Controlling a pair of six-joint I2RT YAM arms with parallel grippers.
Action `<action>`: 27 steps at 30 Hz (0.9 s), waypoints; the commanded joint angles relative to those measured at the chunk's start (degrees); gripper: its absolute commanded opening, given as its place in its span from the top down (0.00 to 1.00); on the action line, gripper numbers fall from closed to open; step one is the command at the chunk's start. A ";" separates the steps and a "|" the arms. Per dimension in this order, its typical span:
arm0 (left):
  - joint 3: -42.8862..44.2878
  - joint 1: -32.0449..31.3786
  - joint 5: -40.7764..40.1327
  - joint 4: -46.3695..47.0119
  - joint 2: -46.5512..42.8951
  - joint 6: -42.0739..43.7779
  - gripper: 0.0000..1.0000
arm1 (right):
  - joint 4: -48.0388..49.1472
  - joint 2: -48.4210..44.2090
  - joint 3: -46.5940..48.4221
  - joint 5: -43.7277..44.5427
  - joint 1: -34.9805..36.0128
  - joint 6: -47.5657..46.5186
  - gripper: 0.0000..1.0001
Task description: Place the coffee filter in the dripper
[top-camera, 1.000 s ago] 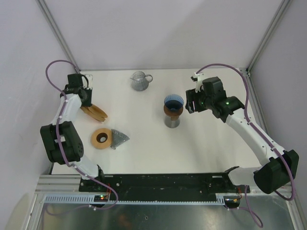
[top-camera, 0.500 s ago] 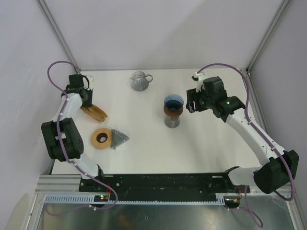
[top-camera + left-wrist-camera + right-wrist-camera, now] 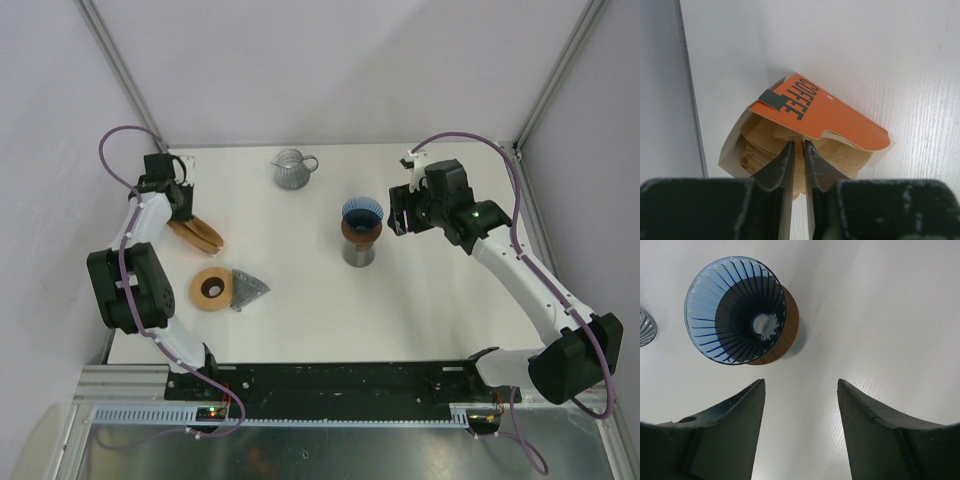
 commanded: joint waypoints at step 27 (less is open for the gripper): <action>-2.50 0.69 1.43 1.30 -10.95 1.72 1.00 | 0.99 -1.27 0.21 -0.82 0.06 -0.64 0.35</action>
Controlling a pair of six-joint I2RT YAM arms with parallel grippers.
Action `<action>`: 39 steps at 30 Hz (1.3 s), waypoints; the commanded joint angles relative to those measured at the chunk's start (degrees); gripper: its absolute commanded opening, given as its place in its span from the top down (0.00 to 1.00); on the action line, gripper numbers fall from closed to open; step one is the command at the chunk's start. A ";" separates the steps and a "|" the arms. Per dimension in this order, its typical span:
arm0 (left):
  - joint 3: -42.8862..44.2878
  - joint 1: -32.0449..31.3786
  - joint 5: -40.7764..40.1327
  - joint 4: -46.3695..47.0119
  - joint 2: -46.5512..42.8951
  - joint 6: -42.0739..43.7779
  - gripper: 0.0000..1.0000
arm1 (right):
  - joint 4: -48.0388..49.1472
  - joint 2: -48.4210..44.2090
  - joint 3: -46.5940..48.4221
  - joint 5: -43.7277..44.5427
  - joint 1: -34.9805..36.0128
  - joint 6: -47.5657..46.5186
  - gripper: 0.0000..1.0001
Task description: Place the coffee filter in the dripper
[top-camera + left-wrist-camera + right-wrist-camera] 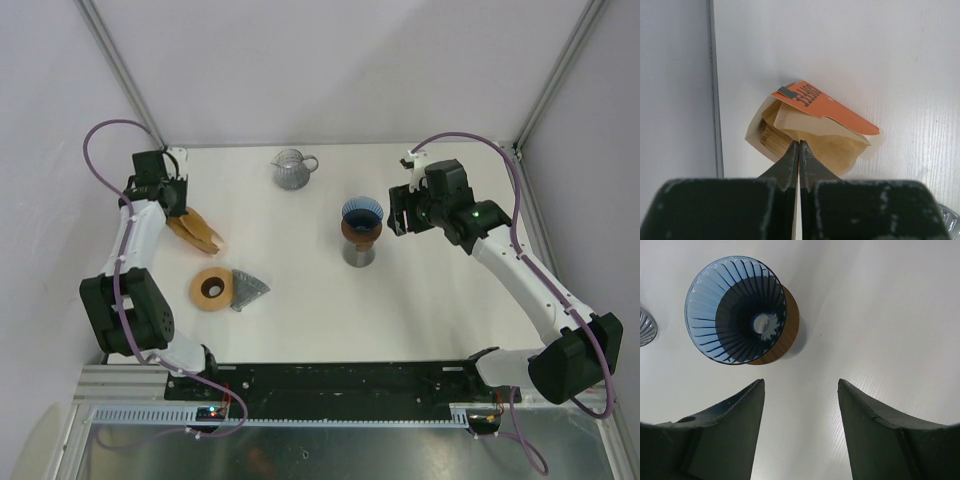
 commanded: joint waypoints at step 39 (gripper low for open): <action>3.64 -12.74 14.96 -9.29 -24.49 -7.46 1.00 | 53.20 16.95 5.79 17.64 37.70 6.81 0.24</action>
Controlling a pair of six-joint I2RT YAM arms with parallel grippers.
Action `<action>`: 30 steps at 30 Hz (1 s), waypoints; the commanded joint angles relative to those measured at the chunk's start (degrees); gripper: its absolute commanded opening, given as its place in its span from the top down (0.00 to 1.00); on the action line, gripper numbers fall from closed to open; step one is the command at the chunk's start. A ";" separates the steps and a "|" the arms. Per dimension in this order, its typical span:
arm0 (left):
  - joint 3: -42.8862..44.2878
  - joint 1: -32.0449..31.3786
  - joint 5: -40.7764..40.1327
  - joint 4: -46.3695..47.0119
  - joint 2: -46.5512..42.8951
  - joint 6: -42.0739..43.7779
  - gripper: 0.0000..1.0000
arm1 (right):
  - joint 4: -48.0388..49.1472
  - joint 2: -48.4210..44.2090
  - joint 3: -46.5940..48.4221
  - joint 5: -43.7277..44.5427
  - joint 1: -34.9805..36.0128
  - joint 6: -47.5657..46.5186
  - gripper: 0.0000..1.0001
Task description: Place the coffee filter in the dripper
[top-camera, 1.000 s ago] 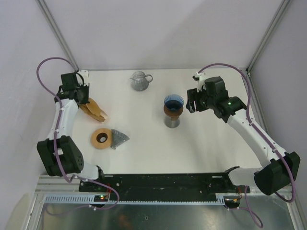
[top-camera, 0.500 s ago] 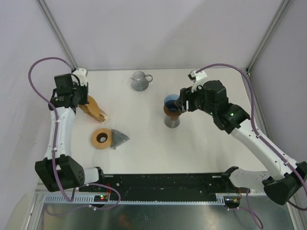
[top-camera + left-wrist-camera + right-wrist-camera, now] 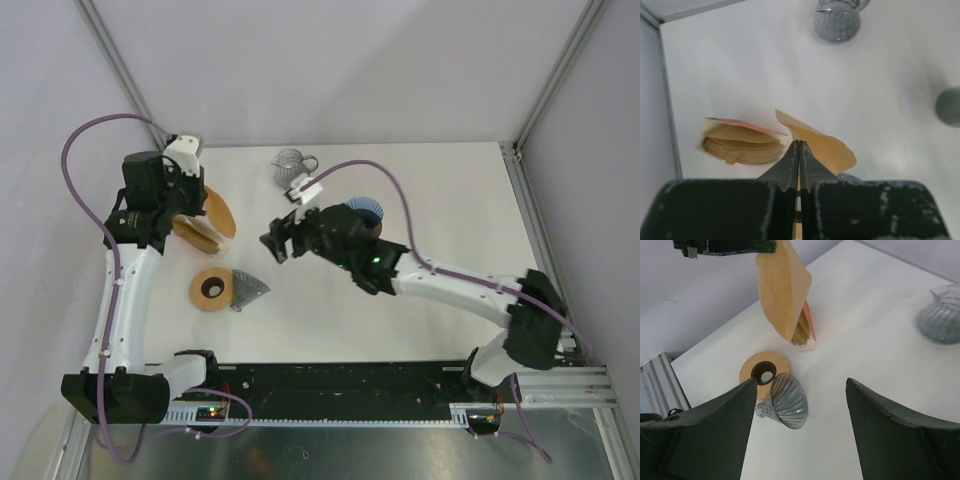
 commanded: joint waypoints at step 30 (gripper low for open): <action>-9.26 3.16 14.14 -1.43 9.06 45.41 0.27 | -3.52 6.13 5.90 6.22 0.49 0.21 0.28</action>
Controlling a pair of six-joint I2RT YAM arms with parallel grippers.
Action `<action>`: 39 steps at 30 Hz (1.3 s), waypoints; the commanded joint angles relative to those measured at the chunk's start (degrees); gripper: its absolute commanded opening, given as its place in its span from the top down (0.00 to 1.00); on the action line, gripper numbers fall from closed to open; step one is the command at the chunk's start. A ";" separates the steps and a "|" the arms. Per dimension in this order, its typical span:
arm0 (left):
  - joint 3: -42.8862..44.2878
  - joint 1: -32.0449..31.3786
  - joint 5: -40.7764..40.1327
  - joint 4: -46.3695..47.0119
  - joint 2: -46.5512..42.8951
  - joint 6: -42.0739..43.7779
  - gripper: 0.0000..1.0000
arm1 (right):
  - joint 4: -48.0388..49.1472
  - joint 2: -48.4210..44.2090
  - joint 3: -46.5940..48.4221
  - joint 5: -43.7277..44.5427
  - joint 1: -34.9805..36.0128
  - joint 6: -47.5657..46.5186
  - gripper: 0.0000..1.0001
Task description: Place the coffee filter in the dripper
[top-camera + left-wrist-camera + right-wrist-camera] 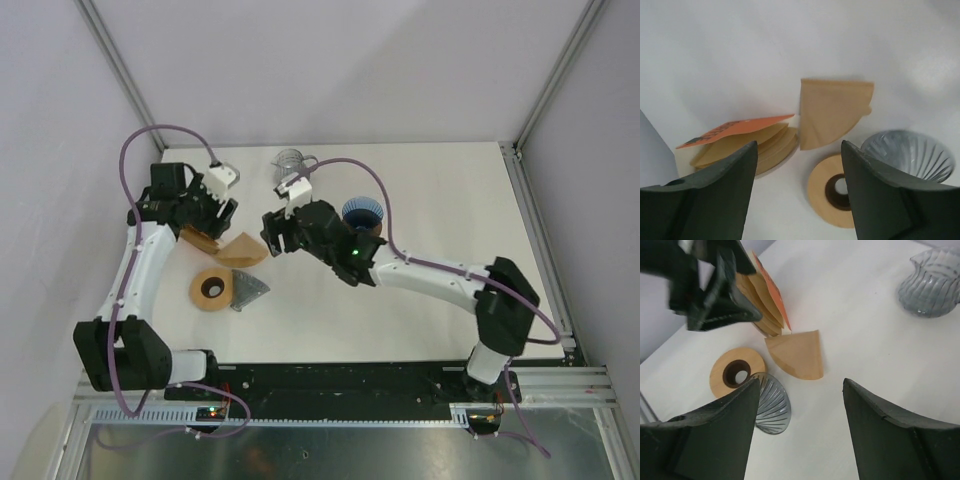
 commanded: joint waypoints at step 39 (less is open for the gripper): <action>-22.63 5.89 13.03 18.83 14.66 56.39 0.38 | -4.61 -20.17 -9.62 -1.45 0.17 -8.37 0.26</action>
